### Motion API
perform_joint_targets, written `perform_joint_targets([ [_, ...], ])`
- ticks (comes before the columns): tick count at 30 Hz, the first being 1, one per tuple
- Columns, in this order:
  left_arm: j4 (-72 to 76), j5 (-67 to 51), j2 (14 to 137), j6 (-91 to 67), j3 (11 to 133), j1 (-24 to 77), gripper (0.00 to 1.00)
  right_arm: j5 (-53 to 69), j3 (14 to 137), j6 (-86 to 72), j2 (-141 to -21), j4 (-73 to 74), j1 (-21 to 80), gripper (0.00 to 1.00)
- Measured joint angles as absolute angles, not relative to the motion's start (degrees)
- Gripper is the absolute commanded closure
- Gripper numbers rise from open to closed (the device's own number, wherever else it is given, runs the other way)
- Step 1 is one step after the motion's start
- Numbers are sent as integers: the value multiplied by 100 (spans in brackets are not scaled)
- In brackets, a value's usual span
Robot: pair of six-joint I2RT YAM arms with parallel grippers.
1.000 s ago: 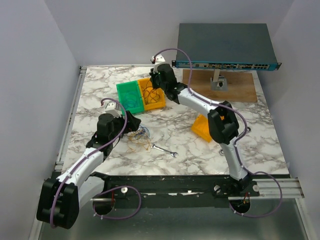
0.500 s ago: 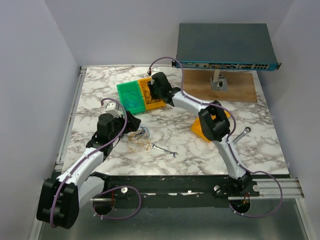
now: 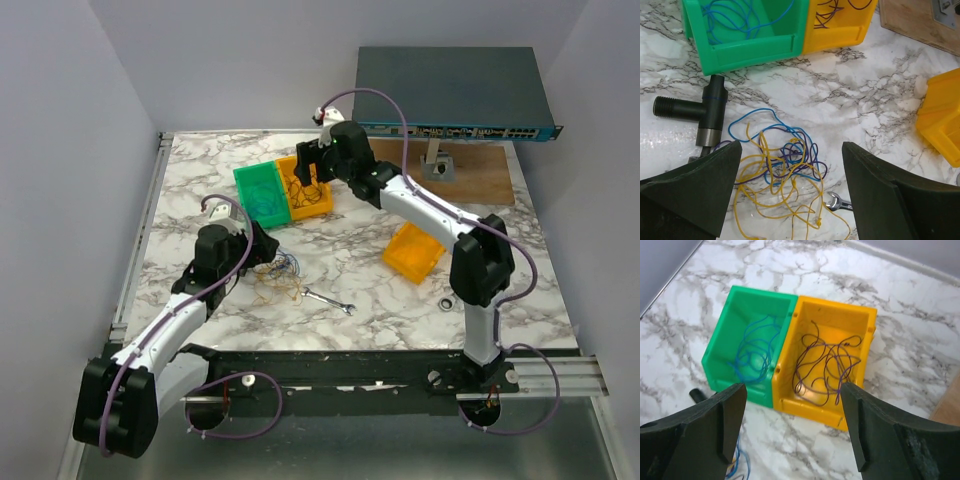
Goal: Untangle the cables
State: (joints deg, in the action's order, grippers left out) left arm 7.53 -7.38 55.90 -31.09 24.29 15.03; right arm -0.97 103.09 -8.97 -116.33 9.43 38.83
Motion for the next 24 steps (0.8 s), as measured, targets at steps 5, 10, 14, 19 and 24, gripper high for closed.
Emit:
perform_joint_targets([
  [5,451,-607,5516,-3129,2464,1503,21,106,9074,-1052,-10857,659,3964,19],
  [10,325,-589,5380,-3135,2436,1503,25,108,7957,-1205,-10431,482,3983,26],
  [14,314,-589,5457,-3131,2440,1503,31,-10,7905,-1243,-10473,473,3992,31],
  [19,215,-593,5850,-3109,2475,1503,39,-342,8171,-1240,-10709,322,3990,41],
  [24,156,-591,5850,-3057,2473,1503,47,-644,8927,-1208,-11454,268,3992,51],
])
